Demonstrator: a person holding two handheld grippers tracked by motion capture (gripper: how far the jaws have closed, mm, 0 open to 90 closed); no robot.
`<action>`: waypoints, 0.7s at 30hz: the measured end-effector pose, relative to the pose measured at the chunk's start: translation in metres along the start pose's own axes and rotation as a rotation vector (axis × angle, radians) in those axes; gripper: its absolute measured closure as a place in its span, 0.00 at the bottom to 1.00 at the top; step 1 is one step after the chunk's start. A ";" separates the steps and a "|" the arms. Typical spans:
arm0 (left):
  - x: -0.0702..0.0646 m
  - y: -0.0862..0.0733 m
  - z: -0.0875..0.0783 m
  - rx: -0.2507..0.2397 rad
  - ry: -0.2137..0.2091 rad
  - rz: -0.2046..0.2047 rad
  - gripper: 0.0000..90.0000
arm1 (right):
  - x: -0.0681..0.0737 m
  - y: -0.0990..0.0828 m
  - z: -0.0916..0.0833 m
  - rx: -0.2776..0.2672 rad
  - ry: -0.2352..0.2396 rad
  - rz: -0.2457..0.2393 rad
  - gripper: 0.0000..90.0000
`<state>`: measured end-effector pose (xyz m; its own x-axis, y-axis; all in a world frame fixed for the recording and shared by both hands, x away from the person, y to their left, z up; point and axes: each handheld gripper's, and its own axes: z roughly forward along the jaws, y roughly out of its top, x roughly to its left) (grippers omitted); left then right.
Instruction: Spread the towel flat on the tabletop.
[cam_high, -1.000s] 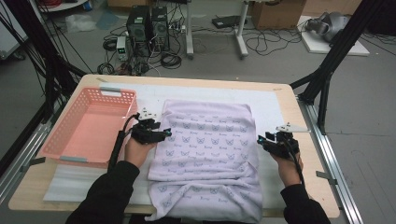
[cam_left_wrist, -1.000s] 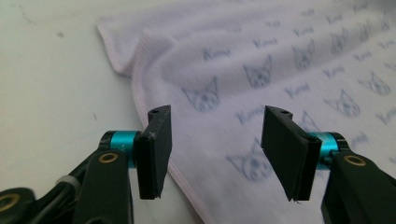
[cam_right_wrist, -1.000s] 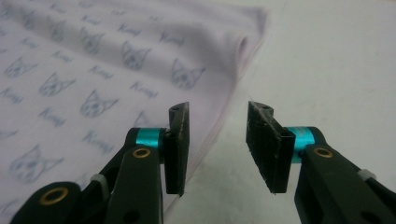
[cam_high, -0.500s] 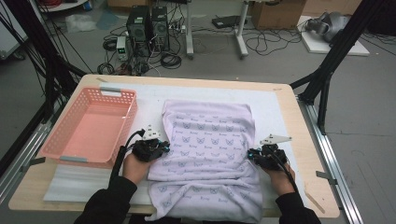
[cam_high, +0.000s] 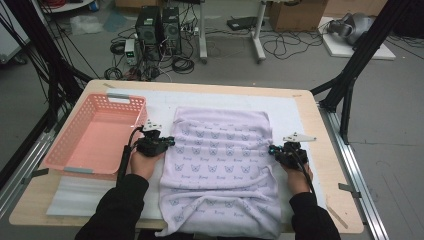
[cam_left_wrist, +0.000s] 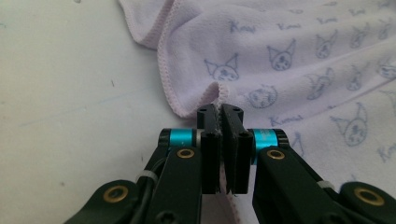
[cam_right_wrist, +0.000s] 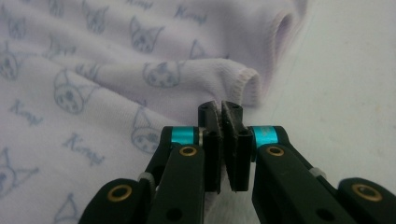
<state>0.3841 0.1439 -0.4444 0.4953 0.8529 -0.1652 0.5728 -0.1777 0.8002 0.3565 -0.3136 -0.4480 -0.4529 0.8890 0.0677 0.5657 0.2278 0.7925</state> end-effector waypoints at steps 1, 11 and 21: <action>0.002 0.002 0.002 -0.009 0.005 -0.005 0.95 | -0.003 0.002 0.002 -0.008 0.002 0.018 0.96; 0.016 0.025 0.025 -0.065 0.038 -0.042 0.95 | -0.011 0.023 0.022 -0.026 -0.117 0.019 0.96; -0.002 0.014 0.003 -0.030 -0.073 -0.003 0.45 | -0.007 0.024 -0.003 -0.055 -0.050 0.038 0.69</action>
<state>0.3933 0.1377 -0.4345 0.5406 0.8152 -0.2078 0.5551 -0.1600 0.8163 0.3709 -0.3154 -0.4279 -0.3956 0.9158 0.0689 0.5428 0.1726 0.8220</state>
